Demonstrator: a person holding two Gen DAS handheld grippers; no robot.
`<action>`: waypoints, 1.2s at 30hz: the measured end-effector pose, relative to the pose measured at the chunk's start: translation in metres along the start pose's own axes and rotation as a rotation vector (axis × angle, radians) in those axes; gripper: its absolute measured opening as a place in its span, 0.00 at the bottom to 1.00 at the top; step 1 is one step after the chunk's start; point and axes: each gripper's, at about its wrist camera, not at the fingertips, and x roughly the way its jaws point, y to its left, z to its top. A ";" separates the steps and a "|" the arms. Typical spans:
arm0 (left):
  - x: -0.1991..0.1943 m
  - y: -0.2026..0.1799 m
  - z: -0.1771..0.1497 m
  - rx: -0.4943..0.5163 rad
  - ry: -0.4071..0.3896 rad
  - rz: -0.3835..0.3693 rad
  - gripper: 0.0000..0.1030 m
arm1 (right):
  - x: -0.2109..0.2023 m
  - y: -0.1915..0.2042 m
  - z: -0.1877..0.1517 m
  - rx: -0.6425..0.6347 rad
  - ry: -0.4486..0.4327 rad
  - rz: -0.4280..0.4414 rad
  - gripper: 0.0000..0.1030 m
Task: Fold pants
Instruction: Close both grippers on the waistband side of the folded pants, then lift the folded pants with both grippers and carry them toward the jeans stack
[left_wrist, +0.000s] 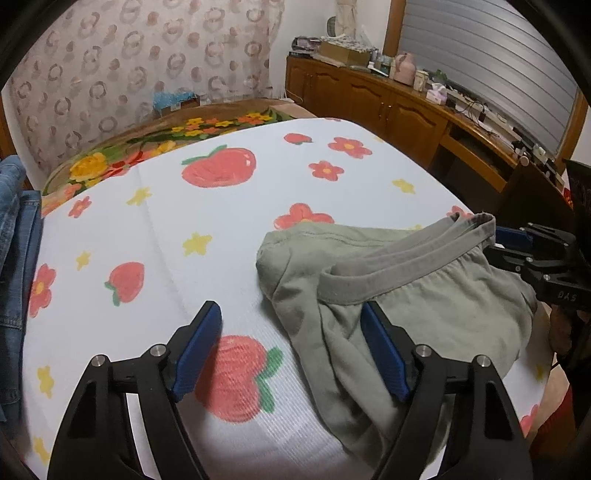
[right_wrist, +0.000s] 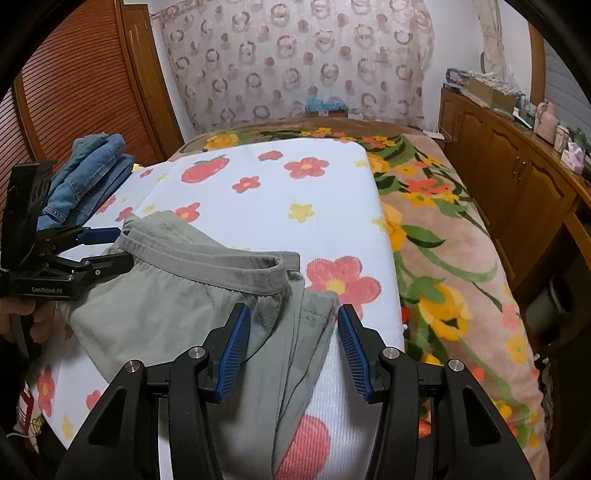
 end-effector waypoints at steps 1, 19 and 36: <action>0.001 0.000 0.000 0.001 0.002 -0.004 0.76 | 0.000 -0.001 0.000 0.003 0.003 0.005 0.50; 0.004 -0.008 0.011 0.002 0.001 -0.100 0.34 | 0.003 0.001 0.002 -0.007 0.016 0.029 0.46; -0.037 -0.021 0.005 0.021 -0.109 -0.126 0.16 | -0.016 0.013 0.003 -0.017 -0.039 0.084 0.13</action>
